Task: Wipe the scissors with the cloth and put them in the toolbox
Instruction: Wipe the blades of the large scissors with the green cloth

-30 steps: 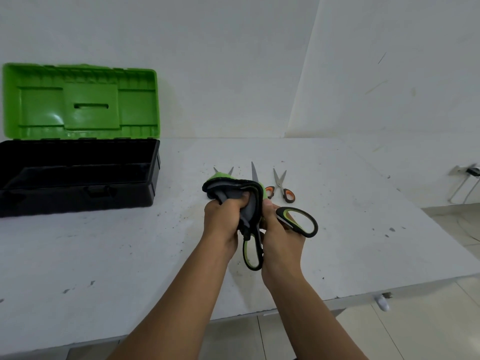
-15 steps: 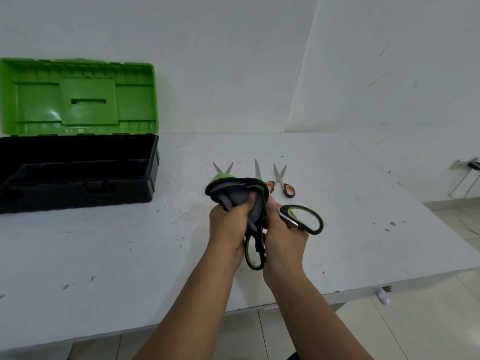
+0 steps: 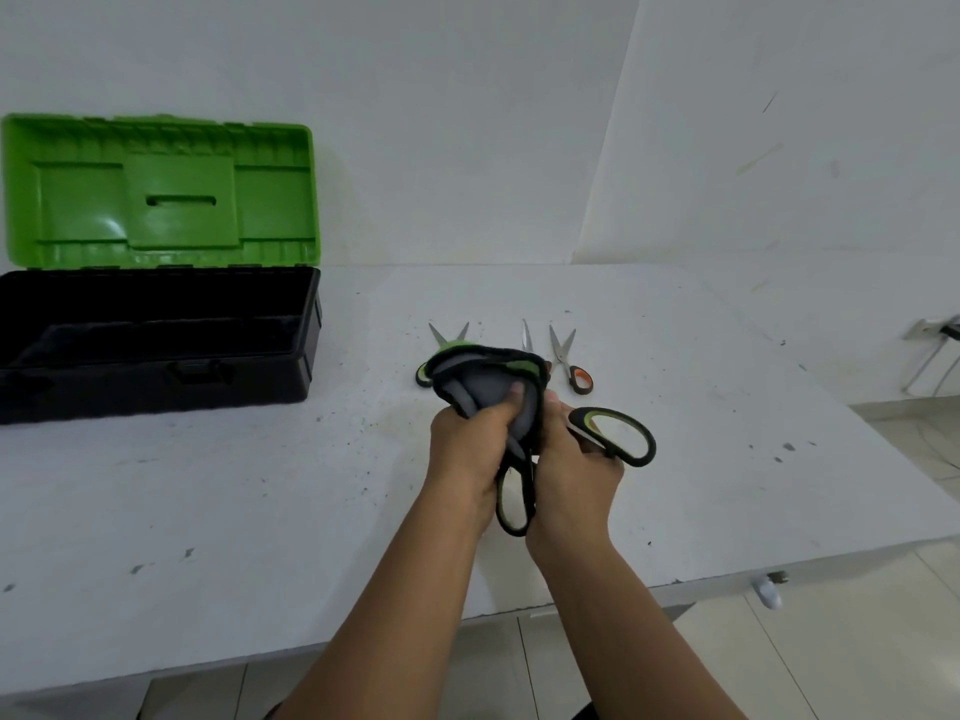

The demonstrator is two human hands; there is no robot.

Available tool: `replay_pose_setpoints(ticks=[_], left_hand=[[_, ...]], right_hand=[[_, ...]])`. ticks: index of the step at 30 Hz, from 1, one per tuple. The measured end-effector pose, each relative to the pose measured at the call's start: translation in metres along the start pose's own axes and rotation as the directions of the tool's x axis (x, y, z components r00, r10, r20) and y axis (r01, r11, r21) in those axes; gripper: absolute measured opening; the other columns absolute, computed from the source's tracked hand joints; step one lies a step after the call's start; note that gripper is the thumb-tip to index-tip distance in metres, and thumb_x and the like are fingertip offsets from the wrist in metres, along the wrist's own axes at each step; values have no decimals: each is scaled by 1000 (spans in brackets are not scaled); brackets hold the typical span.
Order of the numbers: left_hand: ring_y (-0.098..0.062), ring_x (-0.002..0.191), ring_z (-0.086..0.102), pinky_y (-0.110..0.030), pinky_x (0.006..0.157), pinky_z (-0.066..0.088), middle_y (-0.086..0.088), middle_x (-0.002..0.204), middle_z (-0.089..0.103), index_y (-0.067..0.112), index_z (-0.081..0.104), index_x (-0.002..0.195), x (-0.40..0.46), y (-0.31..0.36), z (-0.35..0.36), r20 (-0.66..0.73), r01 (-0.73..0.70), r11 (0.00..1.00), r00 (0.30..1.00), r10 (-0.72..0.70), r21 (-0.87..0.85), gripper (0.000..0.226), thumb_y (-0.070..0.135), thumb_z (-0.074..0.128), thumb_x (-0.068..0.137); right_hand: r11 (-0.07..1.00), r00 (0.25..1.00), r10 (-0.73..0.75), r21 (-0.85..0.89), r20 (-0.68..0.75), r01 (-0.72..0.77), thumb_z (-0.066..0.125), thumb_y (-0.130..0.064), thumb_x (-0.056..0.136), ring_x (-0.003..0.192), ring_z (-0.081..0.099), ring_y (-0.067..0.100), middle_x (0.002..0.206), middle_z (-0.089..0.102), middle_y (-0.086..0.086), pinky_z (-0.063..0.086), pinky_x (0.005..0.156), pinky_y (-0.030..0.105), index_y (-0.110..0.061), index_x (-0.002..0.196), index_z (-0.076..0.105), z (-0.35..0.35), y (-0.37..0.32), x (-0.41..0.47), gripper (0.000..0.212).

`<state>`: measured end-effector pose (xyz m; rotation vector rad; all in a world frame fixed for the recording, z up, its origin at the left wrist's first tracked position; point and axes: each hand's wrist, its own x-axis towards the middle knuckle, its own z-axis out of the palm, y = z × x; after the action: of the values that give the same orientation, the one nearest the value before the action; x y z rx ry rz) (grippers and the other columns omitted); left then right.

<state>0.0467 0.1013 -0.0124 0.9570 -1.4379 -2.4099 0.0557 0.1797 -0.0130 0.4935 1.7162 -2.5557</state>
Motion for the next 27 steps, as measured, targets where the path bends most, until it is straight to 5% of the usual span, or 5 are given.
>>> replay_pose_setpoints(ticks=[6,12,19,25,27], left_hand=[[-34,83,72,-35,65,60,-21,95,71,-5,67,118,10,3,2,-59,30,998,998,-33,-56,35,17,77,93],[-37,95,78,-48,75,66,-18,112,78,3,70,124,40,6,3,-21,71,981,997,-77,-181,61,27,76,68],[-33,98,78,-47,86,65,-16,111,79,3,71,122,57,3,1,-9,58,972,998,-62,-226,62,28,72,65],[-24,95,72,-37,80,62,-11,103,75,1,61,122,76,11,-17,-199,-52,949,980,-11,-311,36,23,74,96],[-22,93,74,-37,79,64,-10,112,74,6,63,119,71,15,-30,-144,-50,951,990,7,-304,33,30,72,99]], right_hand=[[998,1000,-3,-65,20,4,74,-33,96,83,77,11,82,81,-3,61,81,34,-20,90,79,-3,7,-6,16],[995,1000,-12,-99,4,13,75,-38,95,77,76,7,77,79,-6,59,82,35,-28,75,79,3,6,-11,22],[991,1000,-14,-134,-4,13,72,-40,97,73,76,11,73,78,-2,60,80,37,-22,80,79,1,9,-13,25],[996,1000,18,-91,-5,-19,75,-45,93,76,77,18,74,78,2,59,78,40,-19,82,77,-9,8,-21,28],[999,999,27,-36,-23,-28,76,-45,92,75,78,21,79,79,5,59,72,38,-16,85,76,-13,3,-19,29]])
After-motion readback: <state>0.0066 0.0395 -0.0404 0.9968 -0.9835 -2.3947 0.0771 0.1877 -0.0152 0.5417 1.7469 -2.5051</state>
